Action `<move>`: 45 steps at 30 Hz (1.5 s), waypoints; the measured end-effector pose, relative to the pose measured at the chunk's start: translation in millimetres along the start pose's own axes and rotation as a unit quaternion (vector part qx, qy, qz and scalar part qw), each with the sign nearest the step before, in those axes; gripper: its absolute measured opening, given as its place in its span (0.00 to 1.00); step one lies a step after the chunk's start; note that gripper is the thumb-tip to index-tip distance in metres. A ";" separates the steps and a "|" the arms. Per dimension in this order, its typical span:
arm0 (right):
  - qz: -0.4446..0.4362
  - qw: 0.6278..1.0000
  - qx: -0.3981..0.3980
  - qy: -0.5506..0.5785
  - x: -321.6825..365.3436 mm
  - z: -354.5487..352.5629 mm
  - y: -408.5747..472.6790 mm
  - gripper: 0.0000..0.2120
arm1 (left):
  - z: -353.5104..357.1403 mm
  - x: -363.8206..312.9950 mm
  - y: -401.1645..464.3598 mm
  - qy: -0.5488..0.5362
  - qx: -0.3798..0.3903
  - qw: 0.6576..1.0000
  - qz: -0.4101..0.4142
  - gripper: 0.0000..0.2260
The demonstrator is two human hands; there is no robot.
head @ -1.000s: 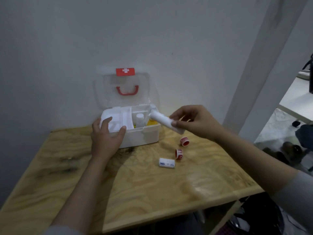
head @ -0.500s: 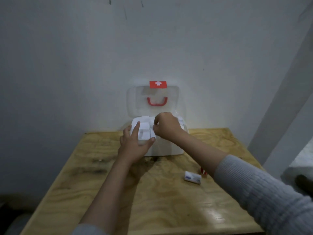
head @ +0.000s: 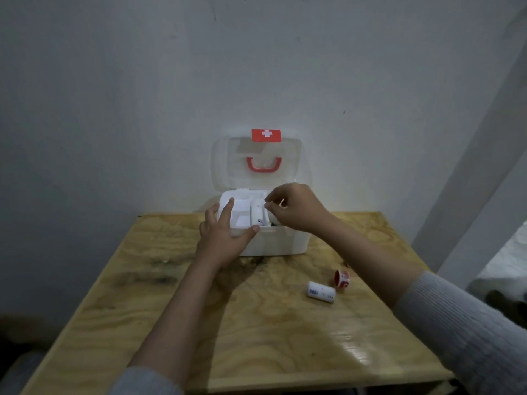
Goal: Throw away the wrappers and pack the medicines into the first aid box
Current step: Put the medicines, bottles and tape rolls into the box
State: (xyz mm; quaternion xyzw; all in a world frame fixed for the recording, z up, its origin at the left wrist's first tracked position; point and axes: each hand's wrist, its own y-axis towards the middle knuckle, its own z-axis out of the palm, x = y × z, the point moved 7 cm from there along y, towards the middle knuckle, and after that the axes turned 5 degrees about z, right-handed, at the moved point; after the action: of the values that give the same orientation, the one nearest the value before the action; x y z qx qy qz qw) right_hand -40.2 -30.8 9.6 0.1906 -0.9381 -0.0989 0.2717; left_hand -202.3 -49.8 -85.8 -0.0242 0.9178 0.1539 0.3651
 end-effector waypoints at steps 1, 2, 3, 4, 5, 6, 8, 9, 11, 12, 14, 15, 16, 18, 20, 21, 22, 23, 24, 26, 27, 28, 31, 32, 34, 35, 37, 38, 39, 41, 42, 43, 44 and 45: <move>-0.004 1.000 -0.005 0.018 -3.1 -10.2 -11.0 0.08 | 0.4 0.1 0.2 -0.002 0.002 1.000 -0.001 0.39; -0.004 1.000 0.000 0.030 -8.8 -17.4 -24.0 0.06 | 0.9 0.3 0.0 -0.005 0.003 1.000 -0.001 0.39; 0.002 0.999 0.015 0.038 -16.7 -21.6 -38.7 0.05 | 1.0 0.1 -0.2 -0.009 0.003 1.000 -0.001 0.39; 0.012 0.998 0.037 0.040 -26.2 -23.1 -54.6 0.04 | 0.8 -0.1 -0.4 -0.012 0.001 1.000 -0.001 0.39; 0.026 0.997 0.063 0.033 -37.6 -21.1 -70.2 0.04 | 0.6 -0.1 -0.7 -0.015 -0.002 1.000 0.000 0.39; 0.039 0.995 0.089 0.017 -49.1 -17.0 -84.7 0.05 | 0.3 -0.3 -0.8 -0.017 -0.005 1.000 0.000 0.38; 0.050 0.990 0.126 -0.034 -70.3 -5.1 -107.7 0.09 | 0.3 -0.6 -0.7 -0.022 -0.008 1.000 -0.001 0.38; 0.041 0.989 0.132 -0.058 -77.9 1.2 -115.6 0.11 | 0.3 -1.0 -0.8 -0.022 -0.008 1.000 -0.003 0.38; 0.009 0.987 0.133 -0.089 -86.9 13.7 -125.7 0.13 | 0.1 -1.8 -1.4 -0.022 -0.011 1.000 -0.006 0.37; -0.006 0.986 0.131 -0.101 -88.9 19.4 -128.7 0.13 | -0.3 -2.3 -2.0 -0.019 -0.013 1.000 -0.006 0.37; -0.033 0.986 0.118 -0.115 -89.1 25.6 -131.0 0.11 | -1.3 -2.8 -2.2 -0.017 -0.015 1.000 -0.006 0.37; -0.045 0.987 0.107 -0.111 -86.9 25.2 -130.2 0.10 | -1.5 -2.8 -1.8 -0.016 -0.015 1.000 -0.006 0.38; -0.056 0.989 0.093 -0.101 -82.9 22.6 -127.9 0.09 | -1.8 -3.0 -1.7 -0.017 -0.014 1.000 -0.006 0.38; -0.068 0.993 0.062 -0.071 -72.8 13.2 -119.4 0.07 | -2.4 -3.4 -1.6 -0.018 -0.012 1.000 -0.006 0.38; -0.088 0.995 0.018 -0.034 -58.3 0.5 -106.4 0.06 | -2.5 -3.4 -2.0 -0.014 -0.008 1.000 -0.005 0.38; -0.101 0.995 -0.005 -0.024 -48.9 -6.5 -98.8 0.06 | -2.5 -3.3 -2.4 -0.010 -0.003 1.000 -0.004 0.37; -0.114 0.993 -0.025 -0.021 -39.1 -12.3 -90.3 0.06 | -2.7 -3.2 -2.2 -0.006 0.003 1.000 -0.002 0.37; -0.125 0.991 -0.040 -0.022 -28.7 -17.1 -81.0 0.06 | -3.1 -2.8 -1.4 -0.005 0.008 1.000 -0.001 0.37; -0.134 0.990 -0.049 -0.025 -18.5 -20.1 -70.7 0.06 | -4.7 -2.4 -0.8 -0.007 0.012 1.000 -0.002 0.36; -0.139 0.988 -0.057 -0.025 -2.2 -20.2 -48.3 0.07 | -10.2 -0.5 0.9 -0.002 0.006 1.000 0.000 0.33; -0.136 0.989 -0.056 -0.022 4.9 -17.6 -37.3 0.07 | -13.8 1.8 1.7 0.003 0.002 1.000 0.001 0.31; -0.134 0.989 -0.051 -0.021 10.7 -13.1 -27.2 0.07 | -16.6 3.9 1.8 0.006 0.000 1.000 0.002 0.31; -0.124 0.992 -0.024 -0.019 27.1 6.4 -1.2 0.09 | -23.3 14.1 0.9 0.009 0.005 1.000 0.001 0.29; -0.121 0.992 -0.008 -0.016 32.0 14.5 5.3 0.09 | -24.7 17.4 1.1 0.007 0.008 1.000 0.000 0.28; -0.113 0.993 0.028 -0.016 38.8 30.9 15.8 0.09 | -27.4 22.7 1.4 0.004 0.016 1.000 -0.005 0.28; -0.109 0.993 0.046 -0.021 40.7 38.7 19.5 0.09 | -28.0 24.7 1.4 0.002 0.018 1.000 -0.007 0.28; -0.104 0.991 0.073 -0.033 40.8 51.7 24.9 0.09 | -28.0 25.2 -0.1 -0.008 0.021 1.000 -0.003 0.28; -0.102 0.991 0.082 -0.040 39.5 56.1 26.6 0.10 | -27.6 24.3 -0.9 -0.015 0.023 1.000 0.002 0.27; -0.100 0.990 0.088 -0.045 38.4 58.9 26.7 0.10 | -26.9 24.5 -1.5 -0.020 0.024 0.999 0.005 0.27; -0.092 0.991 0.091 -0.044 34.1 59.6 26.0 0.10 | -24.4 25.4 -2.4 -0.029 0.032 0.999 0.008 0.27; -0.088 0.992 0.083 -0.035 31.5 56.3 25.2 0.11 | -23.0 25.8 -2.6 -0.034 0.036 0.999 0.006 0.27; -0.086 0.994 0.068 -0.022 29.1 49.7 23.5 0.11 | -21.2 27.2 -2.4 -0.041 0.042 0.998 0.002 0.27; -0.086 0.995 0.048 -0.006 26.4 40.7 21.0 0.10 | -19.8 27.4 -2.3 -0.047 0.045 0.998 -0.002 0.27; -0.086 0.996 0.027 0.006 22.8 30.2 17.0 0.10 | -18.4 28.6 -1.8 -0.055 0.046 0.997 -0.005 0.27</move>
State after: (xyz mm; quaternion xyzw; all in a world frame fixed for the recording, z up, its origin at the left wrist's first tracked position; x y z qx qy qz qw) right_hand -79.6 -22.3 0.2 0.2782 -0.9189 -0.0952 0.2630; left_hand -235.2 -55.1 -93.1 -0.0037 0.9024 0.1105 0.4165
